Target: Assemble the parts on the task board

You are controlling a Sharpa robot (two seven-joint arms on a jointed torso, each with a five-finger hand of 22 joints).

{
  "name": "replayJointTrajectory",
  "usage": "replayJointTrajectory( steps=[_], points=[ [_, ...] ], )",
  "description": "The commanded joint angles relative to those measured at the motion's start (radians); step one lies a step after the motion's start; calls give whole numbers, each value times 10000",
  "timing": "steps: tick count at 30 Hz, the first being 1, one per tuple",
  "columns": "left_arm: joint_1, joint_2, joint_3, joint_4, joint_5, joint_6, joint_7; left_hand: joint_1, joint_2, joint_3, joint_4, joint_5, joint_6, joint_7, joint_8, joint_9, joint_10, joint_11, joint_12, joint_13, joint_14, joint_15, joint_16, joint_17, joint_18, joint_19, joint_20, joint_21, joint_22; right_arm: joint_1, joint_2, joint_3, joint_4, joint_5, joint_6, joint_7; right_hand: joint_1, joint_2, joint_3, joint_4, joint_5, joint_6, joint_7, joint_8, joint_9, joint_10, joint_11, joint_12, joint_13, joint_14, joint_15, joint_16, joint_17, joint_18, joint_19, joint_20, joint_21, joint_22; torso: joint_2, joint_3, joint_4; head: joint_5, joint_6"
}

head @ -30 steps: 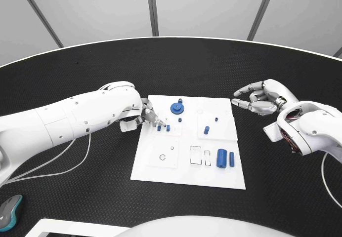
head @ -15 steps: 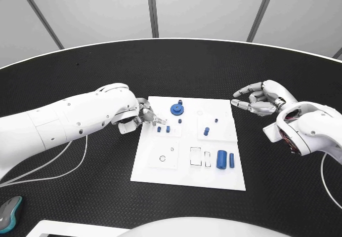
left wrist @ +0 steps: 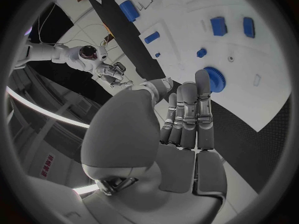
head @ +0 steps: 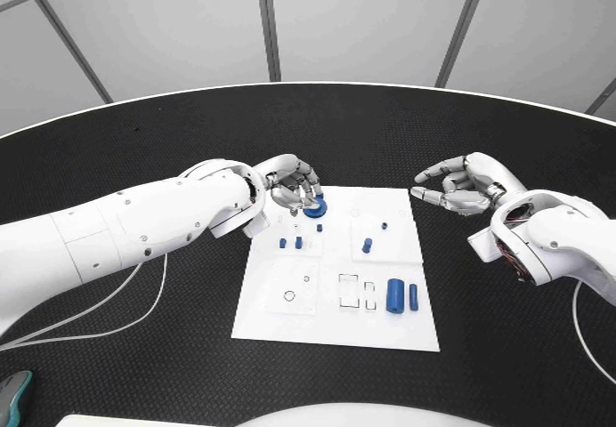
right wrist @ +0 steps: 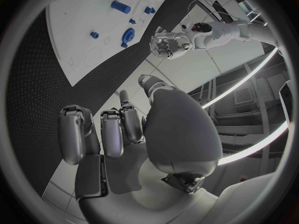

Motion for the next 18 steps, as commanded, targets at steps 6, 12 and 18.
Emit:
replayJointTrajectory(
  steps=[6, 12, 18],
  points=[
    [-127, 419, -23, -312, -1884, -222, 756, -35, -483, 96, -797, -41, 841, 141, -997, -1357, -67, 120, -996, -1101, 679, 29, 943, 448, 137, 306, 6, 394, 224, -1, 39, 0, -20, 0, 22, 21, -30, -38, 5, 31, 53, 31, 27, 58, -17, -37, -4, 11, 982, 841, -81, -49, 1720, 138, 533, -96, 16, 1773, 21, -16, 17, -108, 172],
    [-307, 625, -65, -511, -3427, -61, 692, -373, -596, -39, -1197, 3, 1286, 55, -1443, -2001, -99, 99, -1384, -1617, 1716, 34, 2580, 2002, 134, 650, 30, 914, 524, -6, 76, -1, -38, 0, 38, 35, -15, -31, 12, 27, 61, 30, 25, 59, -19, -37, -6, 11, 982, 843, -82, -46, 1727, 137, 535, -96, 18, 1775, 27, -14, -4, -140, 232],
    [-429, 773, -83, -695, -4403, 26, 591, -570, -603, 0, -1496, 6, 1642, 3, -1533, -2266, -47, 87, -1698, -1982, 2188, 32, 3320, 2684, -116, 1358, 36, 2150, 2093, -11, 88, -2, -41, 0, 46, 38, -15, -31, 12, 27, 61, 30, 25, 59, -19, -37, -6, 11, 982, 843, -82, -46, 1727, 137, 535, -96, 18, 1775, 45, -15, -3, -189, 274]
  ],
)
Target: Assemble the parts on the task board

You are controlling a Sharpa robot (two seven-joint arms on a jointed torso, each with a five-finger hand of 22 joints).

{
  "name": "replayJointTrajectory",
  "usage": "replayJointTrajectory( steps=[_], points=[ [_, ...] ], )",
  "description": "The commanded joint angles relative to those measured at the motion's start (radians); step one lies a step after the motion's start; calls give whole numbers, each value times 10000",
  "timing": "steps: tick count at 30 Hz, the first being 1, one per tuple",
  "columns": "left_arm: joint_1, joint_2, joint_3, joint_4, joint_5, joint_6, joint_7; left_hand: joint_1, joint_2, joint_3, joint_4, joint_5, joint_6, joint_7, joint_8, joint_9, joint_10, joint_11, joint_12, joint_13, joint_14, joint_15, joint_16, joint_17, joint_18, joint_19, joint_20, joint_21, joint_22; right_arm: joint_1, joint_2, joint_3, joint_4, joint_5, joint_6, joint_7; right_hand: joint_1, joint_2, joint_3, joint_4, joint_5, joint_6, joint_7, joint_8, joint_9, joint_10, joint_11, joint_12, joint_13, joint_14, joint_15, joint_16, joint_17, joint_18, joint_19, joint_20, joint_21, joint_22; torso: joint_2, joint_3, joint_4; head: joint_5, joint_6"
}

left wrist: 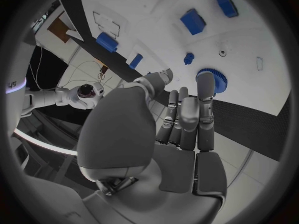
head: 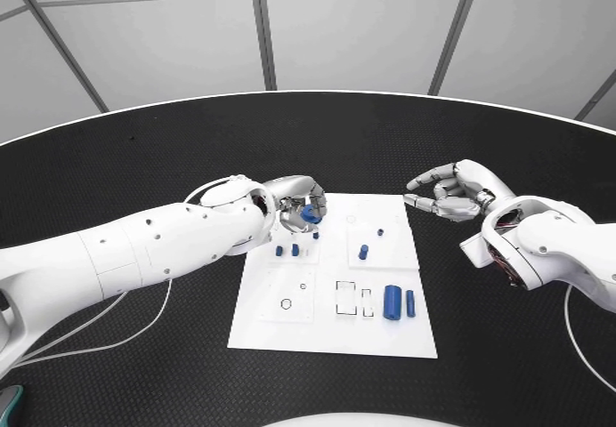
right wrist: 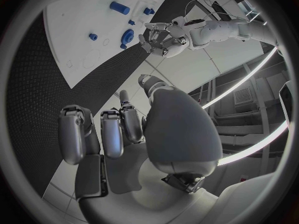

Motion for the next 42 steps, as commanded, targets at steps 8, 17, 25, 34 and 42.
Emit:
replayJointTrajectory(
  steps=[8, 17, 25, 34, 42],
  points=[
    [-156, 242, -23, -320, -1102, -77, 11, -288, 30, 17, -312, 12, 330, -62, -90, -158, 82, -35, -344, -359, 525, -21, 642, 615, -298, 702, -3, 1228, 1584, -4, 1, 0, 11, 0, -10, 8, 0, -26, 19, 24, 68, 28, 24, 59, -12, -32, -8, 19, 992, 843, -84, -46, 1728, 138, 533, -97, 15, 1773, 13, -2, 28, -43, 16],
    [-192, 375, -28, -469, -1505, -24, 95, -382, 28, 155, -422, 7, 493, -97, -137, -234, 327, -70, -425, -507, 693, -52, 793, 680, -390, 948, -15, 1688, 2164, -4, 1, 0, 29, 0, -18, 9, 0, -26, 19, 24, 68, 28, 24, 59, -12, -32, -8, 19, 992, 843, -84, -46, 1728, 138, 533, -97, 15, 1773, 16, -1, 20, -65, -7],
    [-222, 509, -32, -619, -1704, 8, 19, -673, -21, -82, -549, -17, 635, -141, -155, -230, 587, -128, -427, -564, 754, -97, 824, 626, -452, 1088, -61, 1983, 2561, -5, 7, 0, 48, 0, -12, 10, 21, -16, 30, 19, 85, 28, 23, 61, -14, -23, -10, 30, 1002, 844, -86, -45, 1731, 138, 534, -99, 14, 1773, 0, -2, 29, -78, -40],
    [-301, 584, -41, -701, -1765, -74, -91, -1014, -12, -573, -715, -14, 697, -175, -149, -137, 759, -182, -336, -511, 880, -145, 947, 736, -533, 1271, -107, 2309, 3016, -5, 2, 0, 69, 0, -13, 9, 65, -22, 58, 24, 337, 27, 25, 71, -26, -16, -12, 36, 1009, 847, -91, -44, 1739, 136, 540, -105, 16, 1778, -9, 8, 20, -99, -72],
    [-384, 642, -47, -758, -1785, -110, -175, -1084, 3, -693, -744, -11, 684, -186, -148, -98, 766, -191, -312, -488, 952, -154, 1036, 890, -580, 1379, -115, 2470, 3264, -5, 1, 0, 85, 0, -13, 14, 73, -31, 66, 32, 447, 27, 25, 75, -32, -16, -12, 35, 1009, 846, -92, -47, 1734, 136, 541, -107, 13, 1777, -10, 3, 28, -125, -90]
  ],
)
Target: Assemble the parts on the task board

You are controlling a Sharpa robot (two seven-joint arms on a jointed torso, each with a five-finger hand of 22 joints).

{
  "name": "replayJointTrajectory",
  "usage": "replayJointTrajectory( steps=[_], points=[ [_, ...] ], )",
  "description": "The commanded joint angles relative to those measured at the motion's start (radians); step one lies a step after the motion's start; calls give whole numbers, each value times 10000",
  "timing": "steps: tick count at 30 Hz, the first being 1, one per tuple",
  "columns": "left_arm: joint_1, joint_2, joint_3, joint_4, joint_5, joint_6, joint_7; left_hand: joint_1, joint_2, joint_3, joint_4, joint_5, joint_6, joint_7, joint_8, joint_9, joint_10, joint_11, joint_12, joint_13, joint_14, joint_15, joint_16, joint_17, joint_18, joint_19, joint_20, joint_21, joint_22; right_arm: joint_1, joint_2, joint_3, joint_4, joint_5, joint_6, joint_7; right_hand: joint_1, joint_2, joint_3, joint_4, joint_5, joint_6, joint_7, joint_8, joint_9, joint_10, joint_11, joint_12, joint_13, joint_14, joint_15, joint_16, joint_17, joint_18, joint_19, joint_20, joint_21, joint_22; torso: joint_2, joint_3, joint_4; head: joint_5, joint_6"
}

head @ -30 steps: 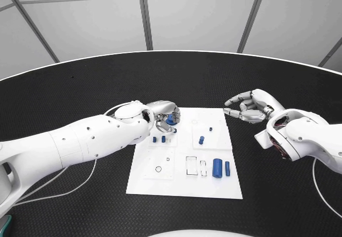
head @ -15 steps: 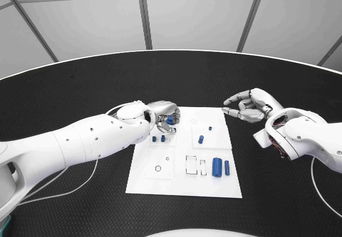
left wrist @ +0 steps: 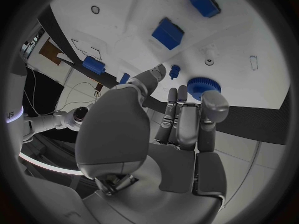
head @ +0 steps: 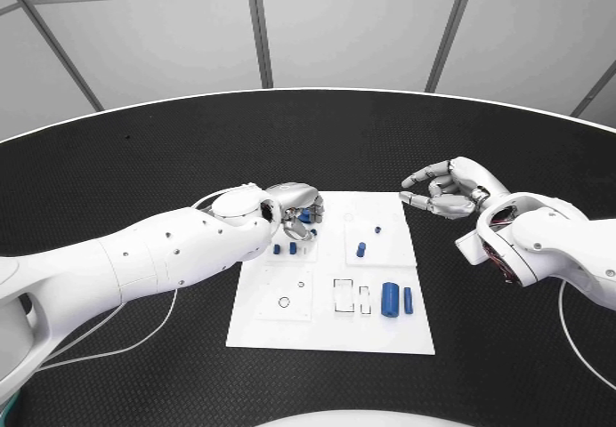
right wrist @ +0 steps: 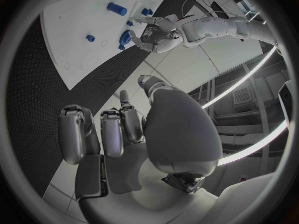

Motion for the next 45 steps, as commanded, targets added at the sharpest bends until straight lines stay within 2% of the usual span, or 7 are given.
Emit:
replayJointTrajectory(
  steps=[1, 8, 13, 19, 26, 30, 45],
  points=[
    [-37, 25, -2, -24, -7, 8, -26, -87, 6, -61, -8, -2, 75, -36, -21, 30, 96, 1, 65, 22, 90, 5, 87, 44, -134, 134, -22, 120, 173, 0, 4, 0, 3, 0, 1, 3, 74, -32, 39, 5, 82, 27, 26, 32, -13, -15, -13, 37, 1014, 847, -92, -45, 1732, 135, 581, -71, 19, 1786, -2, -3, 6, -13, -15],
    [-121, 67, -5, -89, -25, 21, -73, 96, 126, 235, -113, 33, 203, -104, 10, 131, 280, -69, 124, 58, 165, -62, 109, -31, -200, 304, -76, 390, 547, 0, 9, 0, 14, 0, 2, 6, 78, -32, 43, 6, 106, 28, 25, 33, -14, -12, -13, 40, 1017, 847, -92, -47, 1729, 136, 579, -72, 15, 1783, -11, 3, -1, -21, -38],
    [-148, 99, -6, -128, -36, 116, -123, 137, 140, 406, -147, 33, 259, -129, 6, 167, 352, -94, 114, 54, 202, -83, 141, 2, -218, 346, -95, 469, 655, 0, 12, 0, 18, 0, 10, 6, 82, -34, 47, 6, 132, 28, 25, 34, -15, -8, -13, 46, 1023, 848, -92, -45, 1733, 135, 580, -72, 16, 1784, -12, 12, -2, -38, -56],
    [-183, 152, -6, -220, -56, 130, -183, 123, 138, 658, -167, 25, 336, -168, -58, 203, 552, -141, 85, 35, 243, -126, 183, 24, -279, 494, -121, 691, 981, 0, 9, 0, 28, 0, 19, 4, 82, -33, 48, 8, 145, 31, 24, 36, -15, -5, -13, 49, 1026, 849, -93, -44, 1736, 137, 578, -72, 11, 1780, -6, 5, -4, -54, -59],
    [-200, 180, -6, -301, -60, 162, -217, 144, 161, 832, -191, 23, 406, -182, -99, 225, 646, -164, 33, 9, 247, -145, 189, 3, -285, 509, -140, 734, 1026, 0, 13, 0, 34, 0, 19, 7, 71, -33, 48, 21, 181, 50, 23, 48, -13, 16, -13, 77, 1052, 848, -93, -45, 1734, 132, 586, -73, 25, 1792, -16, 19, 1, -76, -90],
    [-202, 190, -6, -311, -61, 184, -228, 148, 172, 878, -195, 22, 421, -181, -113, 230, 674, -167, 19, 3, 248, -148, 191, -2, -289, 515, -144, 749, 1046, 0, 18, 0, 32, 0, 20, 8, 71, -33, 48, 21, 181, 50, 23, 48, -13, 16, -13, 77, 1052, 848, -93, -45, 1734, 132, 586, -73, 25, 1792, -15, 11, 6, -88, -108],
    [-210, 255, -6, -359, -60, 323, -310, 121, 142, 959, -204, 10, 381, -154, -196, 229, 709, -153, -38, -22, 249, -143, 195, -20, -303, 541, -152, 802, 1124, 0, 43, 0, 26, 0, 30, 19, 71, -35, 48, 22, 195, 59, 22, 54, -12, 17, -15, 78, 1052, 849, -93, -44, 1737, 135, 582, -73, 17, 1786, -29, 16, -7, -78, -132]
  ],
)
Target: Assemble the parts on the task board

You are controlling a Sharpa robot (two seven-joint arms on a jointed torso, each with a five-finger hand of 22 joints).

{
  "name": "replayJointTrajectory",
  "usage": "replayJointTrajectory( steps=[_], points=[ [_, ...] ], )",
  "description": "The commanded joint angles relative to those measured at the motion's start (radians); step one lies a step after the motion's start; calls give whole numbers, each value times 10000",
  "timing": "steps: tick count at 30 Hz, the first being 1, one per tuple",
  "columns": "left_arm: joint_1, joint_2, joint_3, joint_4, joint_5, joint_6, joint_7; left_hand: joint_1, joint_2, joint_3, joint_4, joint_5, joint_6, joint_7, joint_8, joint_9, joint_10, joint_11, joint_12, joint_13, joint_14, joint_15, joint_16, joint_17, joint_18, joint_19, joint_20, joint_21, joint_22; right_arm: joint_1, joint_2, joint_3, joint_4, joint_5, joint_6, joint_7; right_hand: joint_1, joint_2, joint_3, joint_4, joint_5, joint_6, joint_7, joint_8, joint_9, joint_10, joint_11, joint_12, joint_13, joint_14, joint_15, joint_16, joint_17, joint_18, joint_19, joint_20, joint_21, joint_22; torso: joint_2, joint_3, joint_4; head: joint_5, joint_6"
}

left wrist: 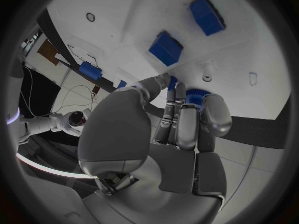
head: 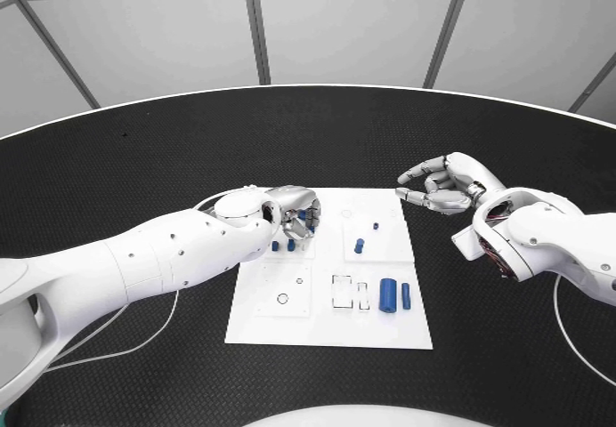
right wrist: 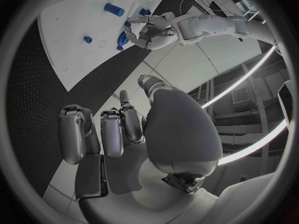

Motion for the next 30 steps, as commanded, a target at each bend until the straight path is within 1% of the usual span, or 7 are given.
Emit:
replayJointTrajectory(
  steps=[1, 9, 13, 17, 21, 26, 30],
  points=[
    [-3, 9, 0, -15, 1, 51, -33, 5, 17, 70, -15, 0, 10, 9, -61, 6, 65, 25, -80, -17, 90, -55, 49, -13, -153, 81, 1, 42, 30, 0, 5, 0, -2, 0, 2, 2, 71, -35, 49, 23, 60, 59, 22, 57, -14, 17, -15, 37, 1048, 849, -93, -44, 1742, 135, 582, -73, 17, 1788, 1, 2, -11, 0, -1],
    [-10, 27, 0, -51, 1, 152, -94, -9, 23, 94, -9, -1, 5, 15, -84, 8, 77, 30, -97, -24, 91, -51, 52, -14, -164, 102, 1, 76, 86, 0, 12, 1, -5, 0, 8, 4, 71, -35, 49, 23, 60, 59, 22, 57, -14, 17, -15, 37, 1048, 849, -93, -44, 1742, 135, 582, -73, 17, 1788, 5, 8, -9, -29, -18],
    [-12, 44, 0, -62, 1, 220, -107, 6, 68, 158, -10, 3, 25, 16, -106, 17, 109, 27, -120, -33, 92, -51, 57, -20, -171, 114, 4, 103, 122, 0, 13, 1, -6, 0, 12, 5, 77, -37, 53, 22, 84, 73, 18, 66, -13, 29, -19, 52, 1062, 847, -94, -48, 1733, 134, 585, -74, 23, 1793, 1, -1, -9, -60, -20],
    [-17, 56, 0, -66, 1, 290, -127, 46, 241, 408, -7, 1, 152, 11, -196, 34, 260, 15, -255, -100, 90, -62, 68, -51, -188, 143, 25, 179, 219, 0, 13, 1, -8, 0, 16, 6, 77, -37, 53, 22, 84, 73, 18, 66, -13, 29, -19, 52, 1062, 847, -94, -48, 1733, 134, 585, -74, 23, 1793, 5, -5, -6, -69, -31],
    [-22, 63, 0, -73, 1, 314, -113, 67, 318, 529, -26, -5, 248, 5, -251, 47, 372, 4, -344, -142, 87, -72, 74, -71, -191, 144, 27, 207, 249, 0, 16, 1, -12, 0, 19, 8, 77, -37, 53, 22, 84, 73, 18, 66, -13, 29, -19, 52, 1062, 847, -94, -48, 1733, 134, 585, -74, 23, 1793, -2, -5, -1, -68, -36],
    [-28, 63, -1, -79, 1, 310, -76, 138, 550, 743, -87, -14, 546, -42, -305, 94, 690, -66, -476, -191, 85, -123, 91, -92, -198, 152, 3, 263, 316, 0, 18, 1, -16, 0, 21, 11, 80, -36, 56, 22, 96, 86, 16, 74, -12, 39, -21, 65, 1074, 848, -96, -46, 1739, 133, 586, -75, 24, 1795, -3, -7, 2, -69, -37],
    [-32, 55, -1, -79, 1, 273, -53, 122, 594, 772, -103, -20, 666, -68, -325, 114, 812, -97, -531, -204, 83, -147, 95, -106, -198, 149, -13, 274, 326, 0, 18, 1, -16, 0, 22, 13, 80, -36, 56, 22, 96, 86, 16, 74, -12, 39, -21, 65, 1074, 848, -96, -46, 1739, 133, 586, -75, 24, 1795, -2, -6, 3, -63, -45]
  ],
)
